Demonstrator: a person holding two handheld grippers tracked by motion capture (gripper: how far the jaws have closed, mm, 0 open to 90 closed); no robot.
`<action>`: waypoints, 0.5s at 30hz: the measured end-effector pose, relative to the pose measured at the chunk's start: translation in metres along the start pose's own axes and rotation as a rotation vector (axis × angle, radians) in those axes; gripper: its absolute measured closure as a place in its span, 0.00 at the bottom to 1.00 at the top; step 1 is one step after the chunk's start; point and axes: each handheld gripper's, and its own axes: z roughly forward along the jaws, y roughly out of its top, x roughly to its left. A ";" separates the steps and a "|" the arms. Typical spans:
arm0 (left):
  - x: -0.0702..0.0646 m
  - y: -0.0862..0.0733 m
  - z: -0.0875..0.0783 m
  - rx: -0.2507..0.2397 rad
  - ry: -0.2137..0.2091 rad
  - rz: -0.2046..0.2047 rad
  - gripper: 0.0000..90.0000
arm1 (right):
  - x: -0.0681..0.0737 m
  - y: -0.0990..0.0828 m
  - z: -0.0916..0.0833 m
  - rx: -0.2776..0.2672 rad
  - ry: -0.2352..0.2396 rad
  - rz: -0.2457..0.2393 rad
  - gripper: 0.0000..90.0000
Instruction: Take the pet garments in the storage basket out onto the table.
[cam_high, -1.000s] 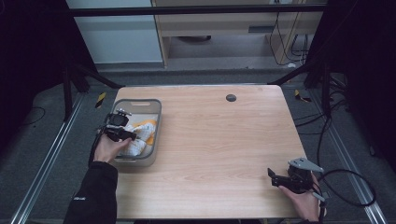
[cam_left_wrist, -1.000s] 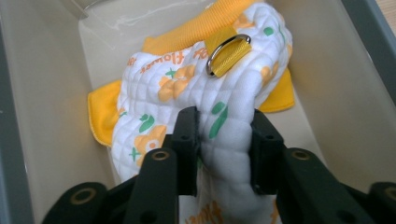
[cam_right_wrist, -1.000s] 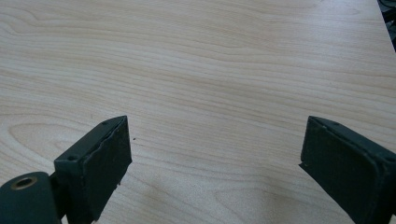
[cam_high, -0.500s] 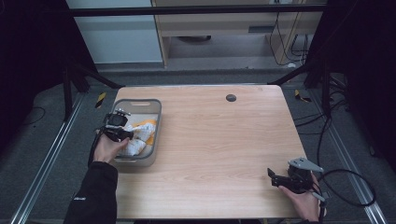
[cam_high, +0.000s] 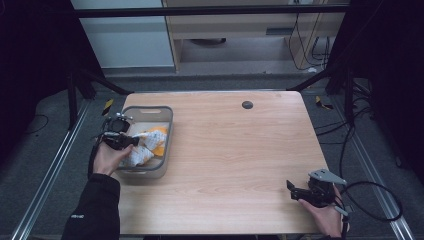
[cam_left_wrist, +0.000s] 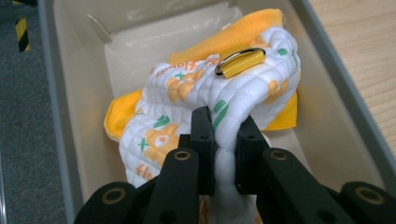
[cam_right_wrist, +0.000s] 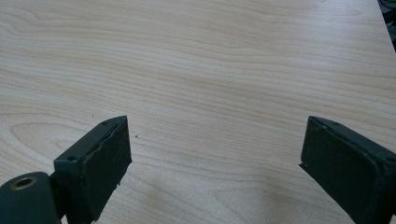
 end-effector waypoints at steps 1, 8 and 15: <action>0.000 0.001 -0.003 -0.007 -0.001 -0.001 0.90 | 0.000 0.000 0.000 0.000 0.000 0.000 0.09; 0.001 0.004 -0.024 -0.059 -0.007 0.001 0.90 | 0.000 0.000 0.000 0.001 0.002 0.000 0.09; 0.002 0.006 -0.039 -0.082 -0.005 0.010 0.90 | 0.001 0.000 -0.001 0.002 0.003 0.002 0.09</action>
